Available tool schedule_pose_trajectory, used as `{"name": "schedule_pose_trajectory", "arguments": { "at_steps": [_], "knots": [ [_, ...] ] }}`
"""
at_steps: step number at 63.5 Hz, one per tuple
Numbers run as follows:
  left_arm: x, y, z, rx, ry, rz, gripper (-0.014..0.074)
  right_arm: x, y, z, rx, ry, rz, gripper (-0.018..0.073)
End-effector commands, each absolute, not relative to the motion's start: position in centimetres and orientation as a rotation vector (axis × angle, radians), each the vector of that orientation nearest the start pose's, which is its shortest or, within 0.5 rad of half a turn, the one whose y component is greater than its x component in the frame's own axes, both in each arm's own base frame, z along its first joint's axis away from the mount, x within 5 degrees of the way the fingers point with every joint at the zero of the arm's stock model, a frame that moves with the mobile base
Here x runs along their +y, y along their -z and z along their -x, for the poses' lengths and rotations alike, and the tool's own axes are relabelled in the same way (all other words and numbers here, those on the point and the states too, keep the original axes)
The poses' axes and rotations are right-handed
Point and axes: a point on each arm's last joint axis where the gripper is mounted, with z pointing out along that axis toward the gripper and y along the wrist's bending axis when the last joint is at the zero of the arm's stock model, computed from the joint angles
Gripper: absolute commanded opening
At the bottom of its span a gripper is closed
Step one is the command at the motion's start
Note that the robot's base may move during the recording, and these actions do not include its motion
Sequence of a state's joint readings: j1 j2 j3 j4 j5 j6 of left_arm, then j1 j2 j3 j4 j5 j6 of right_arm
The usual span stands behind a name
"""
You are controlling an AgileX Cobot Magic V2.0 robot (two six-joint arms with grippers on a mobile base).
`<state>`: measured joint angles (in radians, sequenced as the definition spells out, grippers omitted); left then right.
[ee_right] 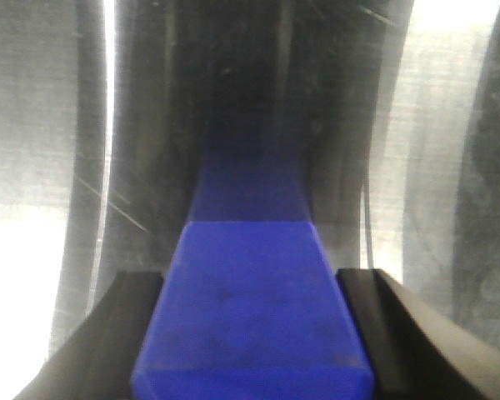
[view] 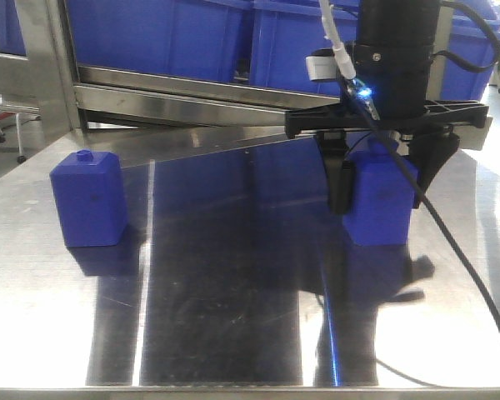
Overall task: Pick and sort blue part to right shelf
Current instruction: 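Lift the blue bottle with the right gripper up off the table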
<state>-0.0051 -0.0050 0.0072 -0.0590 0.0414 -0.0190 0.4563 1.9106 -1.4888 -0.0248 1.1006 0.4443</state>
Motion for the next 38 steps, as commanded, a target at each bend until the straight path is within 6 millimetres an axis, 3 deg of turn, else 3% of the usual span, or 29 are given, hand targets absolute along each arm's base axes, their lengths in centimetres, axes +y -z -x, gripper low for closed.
{"name": "schedule_pose_trajectory", "arguments": {
  "at_steps": [1, 19, 31, 38],
  "knots": [
    [0.0, -20.8, -5.5, 1.446, 0.079, 0.07, 0.0124, 16.4, -25.9, -34.6, 2.919, -0.109, 0.032, 0.0391],
    [0.0, -20.8, -5.5, 1.446, 0.079, 0.07, 0.0124, 13.6, -30.0, -32.9, 2.758, -0.157, 0.124, 0.0391],
    [0.0, -20.8, -5.5, 1.446, 0.079, 0.07, 0.0124, 9.5, -30.9, -30.5, 2.564, -0.151, 0.2, 0.0391],
    [0.0, -20.8, -5.5, 1.446, 0.079, 0.07, 0.0124, 6.8, -31.0, -28.7, 2.446, -0.154, 0.142, 0.0391]
  ]
}}
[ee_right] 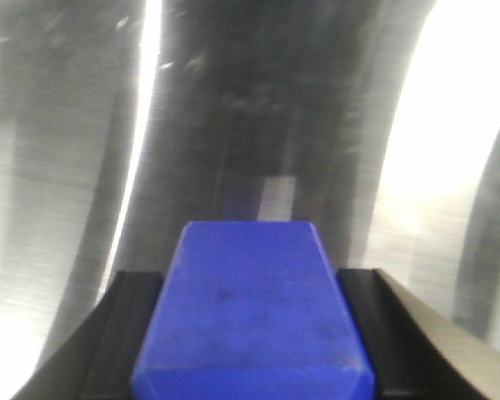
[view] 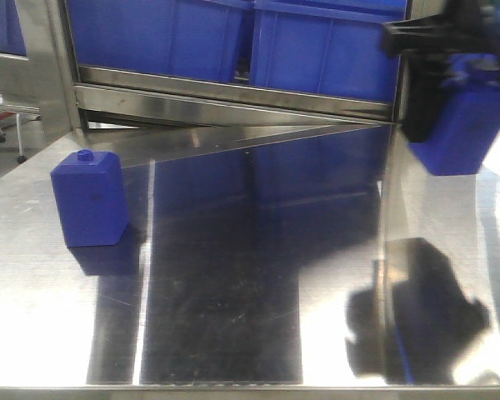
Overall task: Pick and sort blue part to right shelf
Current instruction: 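Lift the blue bottle with the right gripper up off the table, then move the left gripper above the remaining blue bottle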
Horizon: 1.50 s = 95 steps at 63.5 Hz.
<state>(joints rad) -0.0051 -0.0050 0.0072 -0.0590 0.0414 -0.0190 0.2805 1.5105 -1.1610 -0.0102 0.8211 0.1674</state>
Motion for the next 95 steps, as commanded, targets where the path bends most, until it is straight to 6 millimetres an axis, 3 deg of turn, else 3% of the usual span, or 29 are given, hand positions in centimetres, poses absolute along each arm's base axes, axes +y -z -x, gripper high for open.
{"name": "schedule_pose_trajectory", "arguments": {
  "at_steps": [1, 11, 17, 32, 44, 62, 80, 95],
  "knots": [
    [0.0, -20.8, -5.5, 1.446, 0.079, 0.07, 0.0124, 6.5, -31.0, -28.4, 2.429, -0.152, 0.141, 0.0391],
    [0.0, -20.8, -5.5, 1.446, 0.079, 0.07, 0.0124, 3.4, -30.9, -25.5, 2.229, -0.113, 0.066, 0.0391],
    [0.0, -20.8, -5.5, 1.446, 0.079, 0.07, 0.0124, 2.6, -30.8, -24.1, 2.116, -0.104, 0.042, 0.0391],
    [0.0, -20.8, -5.5, 1.446, 0.079, 0.07, 0.0124, 2.1, -29.8, -19.9, 1.862, -0.119, 0.033, 0.0391],
    [0.0, -20.8, -5.5, 1.446, 0.079, 0.07, 0.0124, 1.7, -29.3, -16.4, 1.789, -0.123, 0.032, 0.0391],
    [0.0, -20.8, -5.5, 1.446, 0.079, 0.07, 0.0124, 1.2, -30.7, -11.2, 1.585, -0.134, 0.028, 0.0391],
    [0.0, -20.8, -5.5, 1.446, 0.079, 0.07, 0.0124, 0.9, -31.9, -8.3, 1.448, -0.14, 0.026, 0.0391],
    [0.0, -20.8, -5.5, 1.446, 0.079, 0.07, 0.0124, 0.8, -31.9, -8.1, 1.439, -0.141, 0.026, 0.0391]
  ]
}}
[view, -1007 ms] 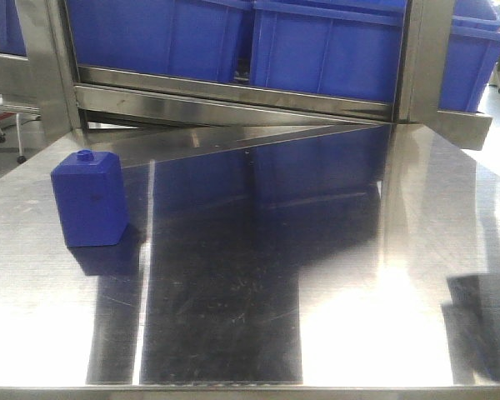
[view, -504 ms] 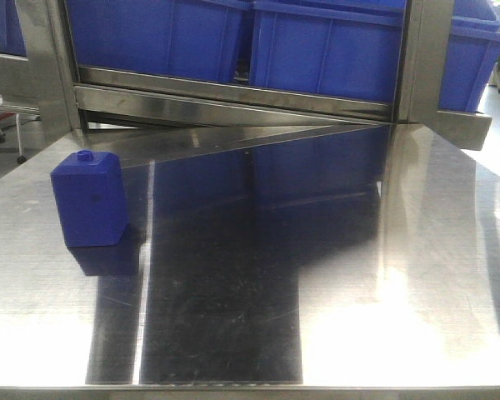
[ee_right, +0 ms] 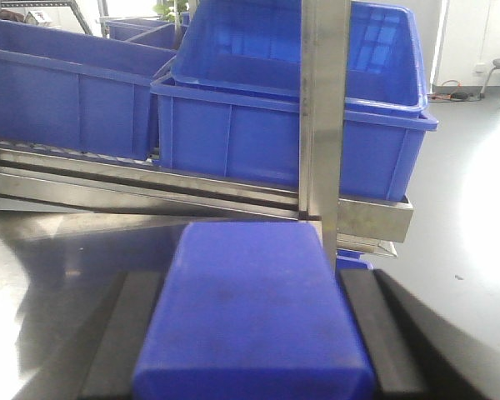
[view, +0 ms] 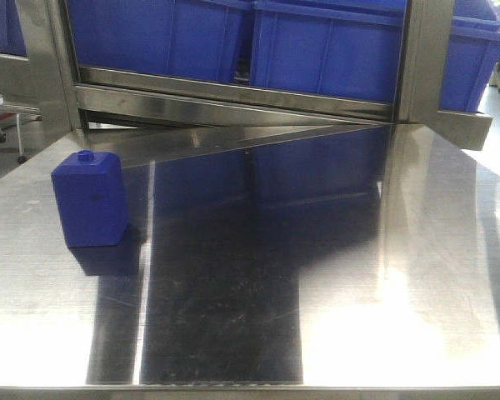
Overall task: Pick and sort blue part to right shelf
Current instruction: 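Move the left gripper above the remaining blue bottle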
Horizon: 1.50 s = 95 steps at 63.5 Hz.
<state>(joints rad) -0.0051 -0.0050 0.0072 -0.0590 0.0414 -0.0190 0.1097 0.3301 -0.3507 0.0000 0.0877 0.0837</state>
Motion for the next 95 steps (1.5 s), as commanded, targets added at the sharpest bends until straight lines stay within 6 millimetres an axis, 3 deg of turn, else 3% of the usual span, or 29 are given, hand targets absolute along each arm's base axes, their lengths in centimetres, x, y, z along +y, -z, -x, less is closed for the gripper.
{"name": "schedule_pose_trajectory", "arguments": {
  "at_steps": [1, 61, 78, 95],
  "knots": [
    [0.0, -20.8, -5.5, 1.446, 0.079, 0.07, 0.0124, 0.8, -31.9, -8.1, 1.439, -0.141, 0.026, 0.0391],
    [0.0, -21.0, -5.5, 1.445, 0.064, 0.055, 0.0124, 0.8, -31.9, -8.1, 1.439, -0.141, 0.026, 0.0391],
    [-0.5, -25.6, -5.2, 1.581, 0.158, 0.006, 0.0124, 0.8, -31.9, -8.1, 1.439, -0.141, 0.026, 0.0391],
    [-2.1, -29.9, -7.7, 1.678, 0.301, -0.113, 0.0124, 0.8, -31.9, -8.1, 1.439, -0.141, 0.026, 0.0391]
  ]
}}
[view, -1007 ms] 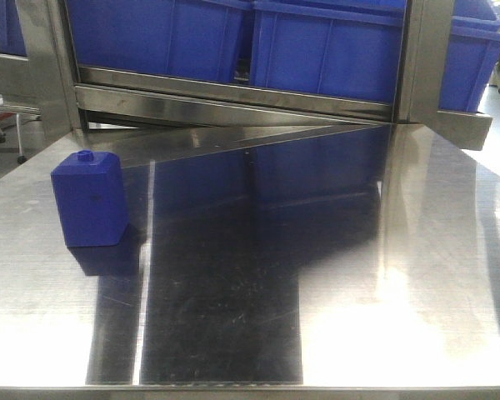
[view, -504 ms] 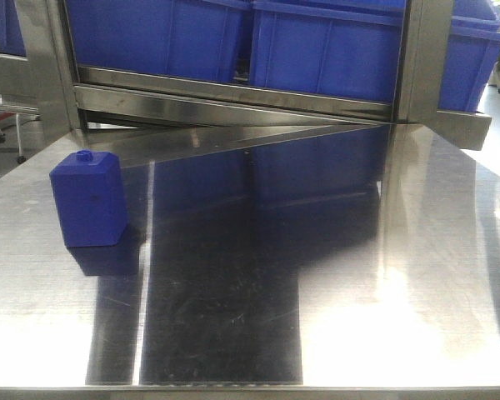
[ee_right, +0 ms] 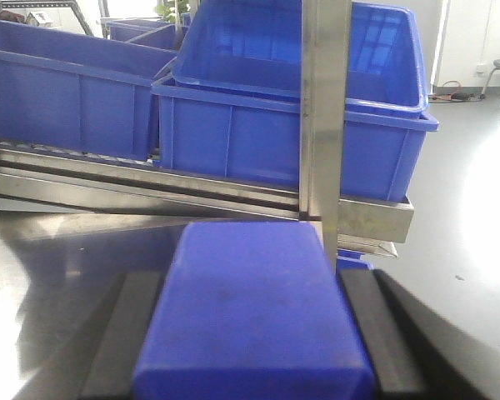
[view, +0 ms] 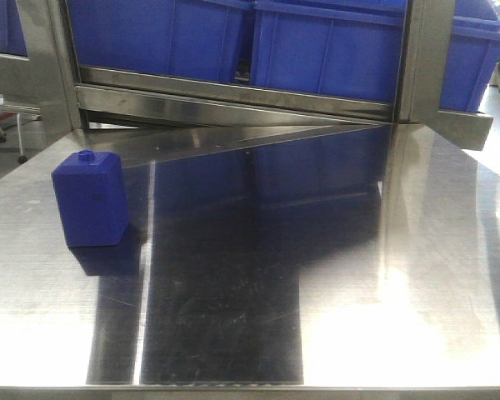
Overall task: Pick and sort blue part to right shelf
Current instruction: 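Move the left gripper above the remaining blue bottle, then lower the left gripper around the blue bottle and close it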
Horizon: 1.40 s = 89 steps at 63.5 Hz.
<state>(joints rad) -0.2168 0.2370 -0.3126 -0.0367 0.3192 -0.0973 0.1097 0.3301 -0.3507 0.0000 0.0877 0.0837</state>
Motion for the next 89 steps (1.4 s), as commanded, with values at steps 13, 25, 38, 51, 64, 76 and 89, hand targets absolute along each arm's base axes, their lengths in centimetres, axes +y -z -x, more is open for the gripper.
{"name": "schedule_pose_trajectory", "arguments": {
  "at_steps": [13, 25, 38, 51, 64, 76, 89],
  "knots": [
    [-3.9, -30.8, -11.2, 1.796, 0.285, -0.244, 0.0169, 0.8, -31.9, -8.1, 1.439, -0.141, 0.026, 0.0391],
    [-6.8, -32.2, -14.4, 1.857, 0.323, -0.371, 0.0597, 0.8, -31.9, -8.1, 1.439, -0.141, 0.026, 0.0391],
    [-9.2, -33.0, -18.2, 2.043, 0.386, -0.292, 0.0682, 0.8, -31.9, -8.1, 1.439, -0.141, 0.026, 0.0391],
    [-11.1, -32.7, -22.7, 2.365, 0.374, -0.004, 0.0682, 0.8, -31.9, -8.1, 1.439, -0.141, 0.026, 0.0391],
    [-13.9, -32.2, -26.7, 2.626, 0.264, 0.083, 0.0682, 0.8, -31.9, -8.1, 1.439, -0.141, 0.026, 0.0391],
    [-15.5, -32.0, -29.5, 2.771, 0.178, 0.111, 0.0682, 0.8, -31.9, -8.1, 1.439, -0.141, 0.026, 0.0391],
    [-16.6, -31.0, -31.5, 2.884, 0.1, 0.131, 0.0682, 0.8, -31.9, -8.1, 1.439, -0.141, 0.026, 0.0391]
  ]
}}
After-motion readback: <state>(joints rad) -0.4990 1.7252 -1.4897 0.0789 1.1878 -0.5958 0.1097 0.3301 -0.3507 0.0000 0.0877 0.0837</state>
